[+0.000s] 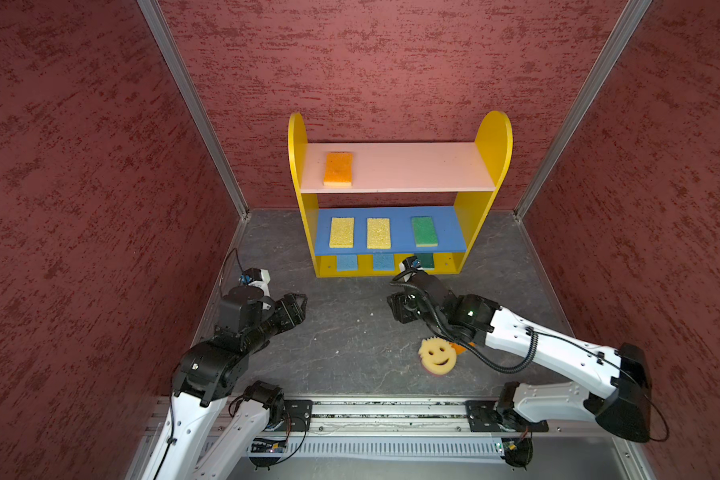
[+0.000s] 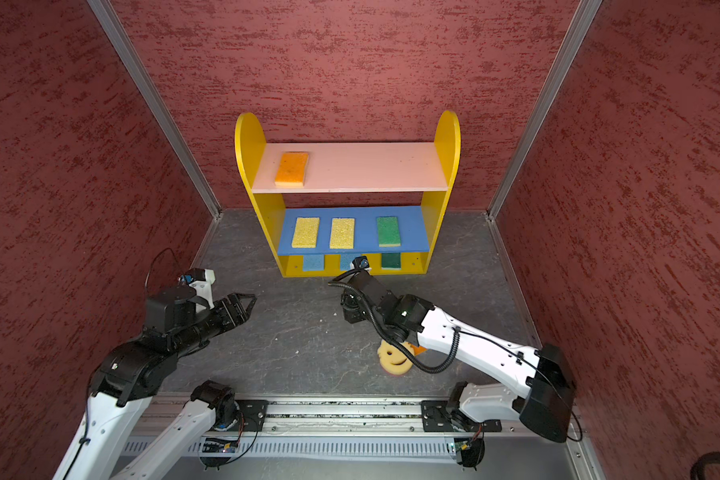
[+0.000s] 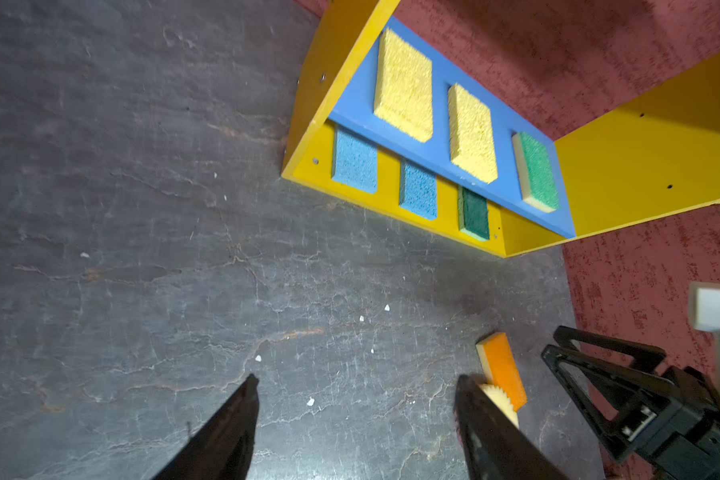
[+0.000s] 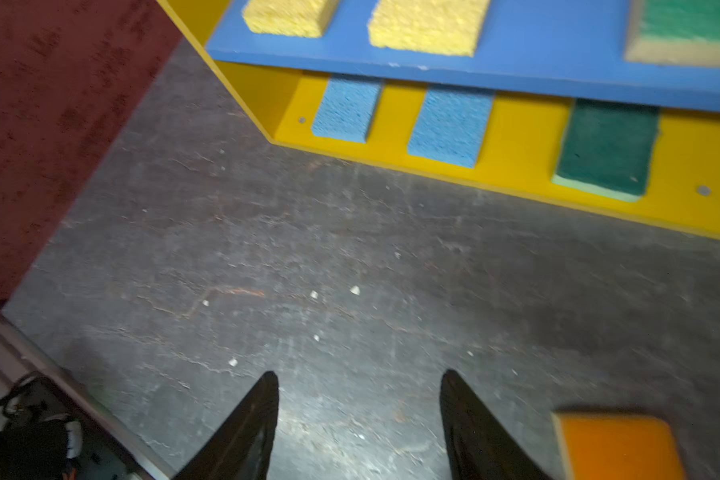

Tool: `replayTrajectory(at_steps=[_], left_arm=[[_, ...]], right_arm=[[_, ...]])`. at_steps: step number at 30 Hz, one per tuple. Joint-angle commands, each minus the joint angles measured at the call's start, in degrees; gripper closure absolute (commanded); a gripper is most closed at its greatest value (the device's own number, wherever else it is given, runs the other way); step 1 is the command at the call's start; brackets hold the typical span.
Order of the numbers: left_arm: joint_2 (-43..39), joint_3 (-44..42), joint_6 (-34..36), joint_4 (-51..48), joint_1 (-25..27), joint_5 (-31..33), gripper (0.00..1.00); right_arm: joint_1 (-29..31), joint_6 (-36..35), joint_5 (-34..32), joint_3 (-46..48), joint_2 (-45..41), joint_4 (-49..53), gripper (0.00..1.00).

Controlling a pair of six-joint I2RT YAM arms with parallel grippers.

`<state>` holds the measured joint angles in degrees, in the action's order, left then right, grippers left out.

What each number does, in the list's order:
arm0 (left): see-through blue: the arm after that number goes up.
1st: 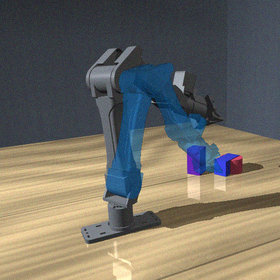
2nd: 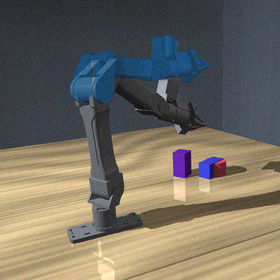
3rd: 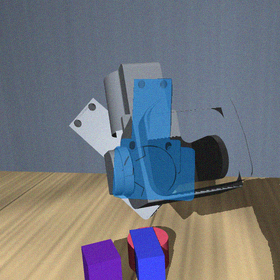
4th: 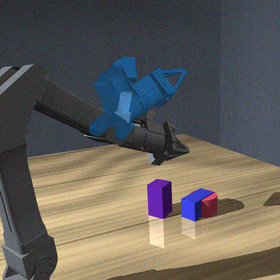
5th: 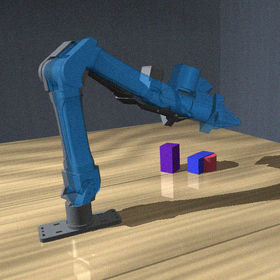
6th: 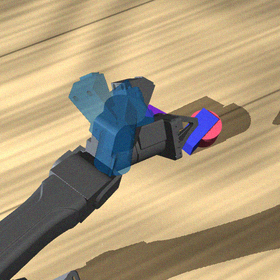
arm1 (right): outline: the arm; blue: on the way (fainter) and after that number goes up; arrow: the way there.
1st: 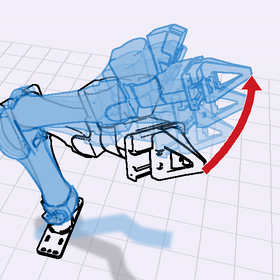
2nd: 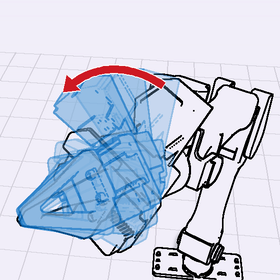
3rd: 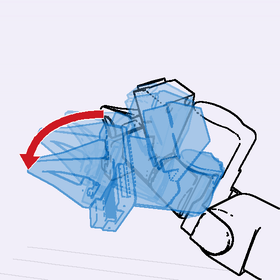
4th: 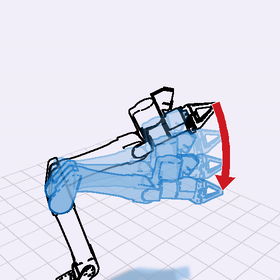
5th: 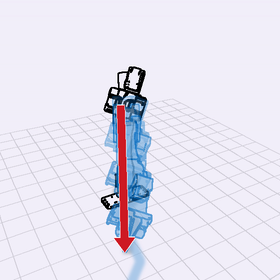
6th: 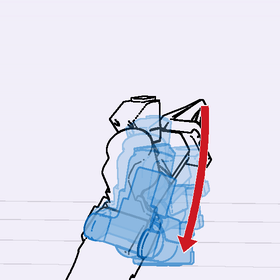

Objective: Place and organize the cleaning sponges onto the shelf
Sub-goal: 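Withdraw both grippers and move the right gripper toward the smiley sponge, then lower the right gripper and grasp the orange sponge beside the smiley sponge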

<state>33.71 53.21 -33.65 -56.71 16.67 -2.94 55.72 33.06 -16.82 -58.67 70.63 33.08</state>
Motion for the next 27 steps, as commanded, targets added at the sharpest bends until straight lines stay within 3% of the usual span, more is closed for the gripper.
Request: replayTrajectory(at_steps=[1, 4, 8, 13, 21, 27], left_arm=[[-2.01, -0.04, -1.09, 4.6, -0.32, -0.7, 0.25], [-2.59, -0.1, -1.06, 6.28, -0.32, 0.4, 0.26], [-0.82, -0.56, -1.67, 6.98, -0.33, -0.82, 0.25], [1.16, -0.9, -1.33, 6.72, -0.32, -2.46, 0.25], [0.3, -1.0, -1.33, 5.53, -0.4, -0.35, 0.24], [1.14, -1.89, -1.68, 6.82, -0.41, -0.67, 0.24]], right_arm=[[-2.43, 8.52, -6.99, 3.45, -3.53, 8.9, 0.3], [-9.11, 12.23, -3.89, 9.59, -4.56, 12.31, 0.23], [-16.8, 11.3, 0.36, 17.3, -6.85, 8.67, 0.19], [-24.33, 7.5, 7.52, 20.47, -5.26, 2.26, 0.2], [-25.23, 6.63, 12.58, 22.46, 3.48, -8.52, 0.26], [-23.9, 8.65, 20.87, 22.74, 7.98, -18.58, 0.27]])
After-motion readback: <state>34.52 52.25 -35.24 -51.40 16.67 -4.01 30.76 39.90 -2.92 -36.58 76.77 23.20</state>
